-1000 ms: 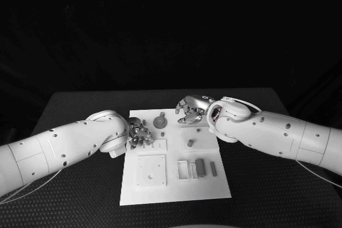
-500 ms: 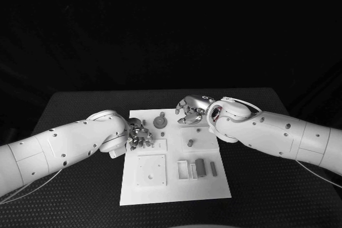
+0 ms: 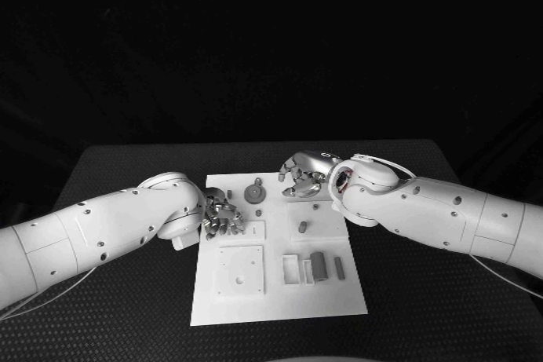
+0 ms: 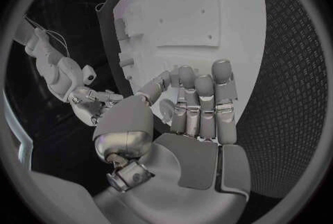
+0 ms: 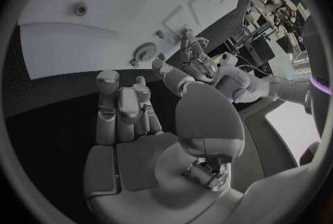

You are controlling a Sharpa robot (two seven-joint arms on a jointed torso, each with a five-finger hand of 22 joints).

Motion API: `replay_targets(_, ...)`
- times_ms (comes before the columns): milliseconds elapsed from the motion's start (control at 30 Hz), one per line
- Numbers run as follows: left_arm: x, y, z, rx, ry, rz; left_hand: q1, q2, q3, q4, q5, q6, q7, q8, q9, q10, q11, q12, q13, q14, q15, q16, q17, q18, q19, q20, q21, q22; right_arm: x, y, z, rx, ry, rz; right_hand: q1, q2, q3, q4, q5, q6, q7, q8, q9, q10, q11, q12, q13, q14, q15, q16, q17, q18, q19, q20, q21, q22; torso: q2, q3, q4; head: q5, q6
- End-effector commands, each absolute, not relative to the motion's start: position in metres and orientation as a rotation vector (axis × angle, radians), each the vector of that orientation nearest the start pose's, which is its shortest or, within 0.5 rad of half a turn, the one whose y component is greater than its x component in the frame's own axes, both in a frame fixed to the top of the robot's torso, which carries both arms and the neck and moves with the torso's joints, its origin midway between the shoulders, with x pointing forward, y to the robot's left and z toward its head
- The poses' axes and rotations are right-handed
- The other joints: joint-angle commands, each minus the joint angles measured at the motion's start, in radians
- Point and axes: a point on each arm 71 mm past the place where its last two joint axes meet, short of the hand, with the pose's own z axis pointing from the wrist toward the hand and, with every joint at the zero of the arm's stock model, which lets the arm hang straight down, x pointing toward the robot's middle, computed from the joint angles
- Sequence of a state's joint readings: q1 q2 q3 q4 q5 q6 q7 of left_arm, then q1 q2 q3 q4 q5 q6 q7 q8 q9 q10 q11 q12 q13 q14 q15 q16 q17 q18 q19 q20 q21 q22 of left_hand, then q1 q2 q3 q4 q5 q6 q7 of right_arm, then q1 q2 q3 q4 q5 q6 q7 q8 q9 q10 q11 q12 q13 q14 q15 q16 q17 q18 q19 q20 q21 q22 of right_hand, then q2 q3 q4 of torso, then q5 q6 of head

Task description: Assemble the parts on the task board

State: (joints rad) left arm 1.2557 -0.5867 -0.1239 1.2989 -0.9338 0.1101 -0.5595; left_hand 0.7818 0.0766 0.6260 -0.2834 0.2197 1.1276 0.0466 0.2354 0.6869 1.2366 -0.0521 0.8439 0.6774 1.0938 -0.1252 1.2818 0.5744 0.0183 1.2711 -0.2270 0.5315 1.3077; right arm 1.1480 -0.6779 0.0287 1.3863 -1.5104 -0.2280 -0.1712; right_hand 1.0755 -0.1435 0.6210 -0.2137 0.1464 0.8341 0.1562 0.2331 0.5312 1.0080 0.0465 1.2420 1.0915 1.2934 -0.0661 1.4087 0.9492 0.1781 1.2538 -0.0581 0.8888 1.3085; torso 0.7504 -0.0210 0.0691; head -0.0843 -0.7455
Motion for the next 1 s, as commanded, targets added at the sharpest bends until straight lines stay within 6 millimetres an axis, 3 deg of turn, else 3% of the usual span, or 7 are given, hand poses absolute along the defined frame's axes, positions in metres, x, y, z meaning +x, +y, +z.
replay_targets(33, 0.5053, 0.1500, -0.2425, -0.230, 2.436, -0.411, 0.040, 0.037, 0.010, -0.001, 0.007, 0.014, 0.008, 0.009, 0.002, 0.007, -0.003, 0.006, 0.001, 0.012, -0.015, 0.004, 0.001, 0.029, 0.003, -0.008, 0.007, 0.024, 0.5069, -0.1553, -0.2006, -0.177, 1.739, 0.611, -0.009, 0.001, 0.000, 0.007, 0.003, 0.001, 0.008, -0.005, -0.001, -0.005, 0.004, 0.003, -0.001, -0.003, 0.007, -0.003, 0.000, 0.084, 0.002, -0.008, -0.004, 0.018, 0.001, -0.0006, 0.0000, 0.001, -0.001)
replay_targets(1000, 0.5074, 0.1446, -0.2409, -0.163, 2.399, -0.369, 0.037, 0.039, 0.011, 0.002, 0.002, 0.015, 0.007, 0.009, 0.001, 0.008, -0.004, 0.008, 0.002, 0.012, -0.015, 0.006, 0.002, 0.029, 0.003, -0.008, 0.012, 0.024, 0.5065, -0.1556, -0.2004, -0.176, 1.739, 0.611, -0.009, 0.002, 0.000, 0.007, 0.003, 0.001, 0.008, -0.005, -0.001, -0.005, 0.004, 0.003, -0.002, -0.002, 0.007, -0.004, 0.000, 0.084, 0.002, -0.008, -0.004, 0.018, 0.000, -0.0008, 0.0004, 0.000, -0.001)
